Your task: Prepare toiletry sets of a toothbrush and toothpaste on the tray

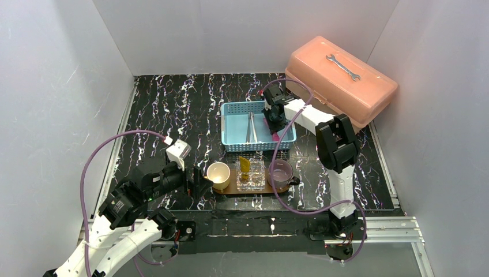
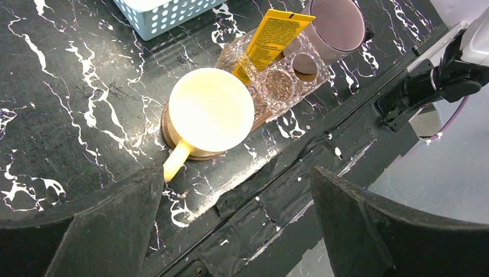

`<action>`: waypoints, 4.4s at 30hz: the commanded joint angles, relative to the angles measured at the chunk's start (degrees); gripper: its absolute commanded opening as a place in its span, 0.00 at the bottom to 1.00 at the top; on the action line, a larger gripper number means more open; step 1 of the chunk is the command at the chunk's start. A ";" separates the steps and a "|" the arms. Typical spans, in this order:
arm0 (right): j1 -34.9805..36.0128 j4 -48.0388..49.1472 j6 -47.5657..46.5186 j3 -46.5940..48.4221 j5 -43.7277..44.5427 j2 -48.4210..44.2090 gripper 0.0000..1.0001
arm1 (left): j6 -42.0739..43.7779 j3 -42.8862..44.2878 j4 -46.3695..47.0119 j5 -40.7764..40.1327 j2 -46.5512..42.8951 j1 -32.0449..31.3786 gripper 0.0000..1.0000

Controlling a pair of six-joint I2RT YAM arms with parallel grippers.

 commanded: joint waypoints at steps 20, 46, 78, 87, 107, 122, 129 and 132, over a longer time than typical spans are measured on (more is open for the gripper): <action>0.19 10.59 6.13 -7.19 -4.91 -33.47 0.19 | -4.78 3.51 4.48 3.32 4.54 0.11 0.98; 16.27 50.50 34.82 -26.22 -26.44 -51.96 0.24 | -28.10 -1.86 33.35 15.90 5.49 0.13 0.98; 36.99 70.00 39.61 -30.87 -10.72 -47.62 0.22 | -38.03 -4.46 44.99 17.06 1.12 0.07 0.67; 38.14 69.38 38.90 -31.21 -9.24 -47.19 0.24 | -37.63 -4.16 44.99 18.27 0.36 0.19 0.33; 38.34 51.10 28.18 -27.78 -7.01 -53.32 0.66 | -30.00 -2.34 36.30 23.18 3.09 0.07 0.00; 38.34 25.56 21.68 -20.30 4.82 -59.63 0.72 | -9.46 3.54 13.92 25.21 9.92 0.07 0.00; 38.12 13.38 22.58 -13.84 11.06 -57.21 0.72 | 0.94 9.36 2.07 21.81 12.44 0.09 0.00; 37.65 10.38 23.76 -11.42 10.81 -55.64 0.72 | 4.52 11.38 -1.39 20.04 13.26 0.07 0.00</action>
